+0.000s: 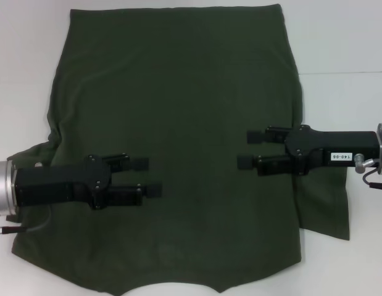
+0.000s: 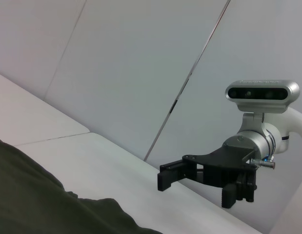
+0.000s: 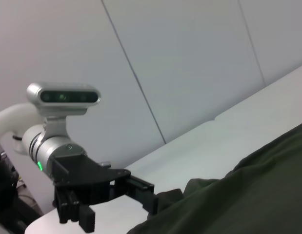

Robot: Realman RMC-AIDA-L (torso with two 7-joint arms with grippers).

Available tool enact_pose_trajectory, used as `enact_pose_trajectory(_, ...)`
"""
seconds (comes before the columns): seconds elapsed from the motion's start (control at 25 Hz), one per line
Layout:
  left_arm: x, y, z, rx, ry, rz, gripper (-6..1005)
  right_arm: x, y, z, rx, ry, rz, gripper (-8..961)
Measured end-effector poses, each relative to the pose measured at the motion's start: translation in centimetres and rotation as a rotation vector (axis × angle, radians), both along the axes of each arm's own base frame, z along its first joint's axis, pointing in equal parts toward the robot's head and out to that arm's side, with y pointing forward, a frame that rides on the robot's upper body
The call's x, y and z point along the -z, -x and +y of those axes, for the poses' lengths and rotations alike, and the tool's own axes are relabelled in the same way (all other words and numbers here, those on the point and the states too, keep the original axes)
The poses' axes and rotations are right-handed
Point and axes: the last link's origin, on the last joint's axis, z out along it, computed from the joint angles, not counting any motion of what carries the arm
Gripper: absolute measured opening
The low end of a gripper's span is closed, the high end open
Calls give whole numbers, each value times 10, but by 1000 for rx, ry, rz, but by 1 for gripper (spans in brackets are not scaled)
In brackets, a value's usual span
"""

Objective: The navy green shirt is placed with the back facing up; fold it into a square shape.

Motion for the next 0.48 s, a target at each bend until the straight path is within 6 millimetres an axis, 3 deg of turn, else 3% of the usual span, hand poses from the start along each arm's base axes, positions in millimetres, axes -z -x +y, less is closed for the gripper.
enact_pose_trajectory(0.48,-1,1,1,7,-9,8,875,-2,-5,3,52,-11,7,945)
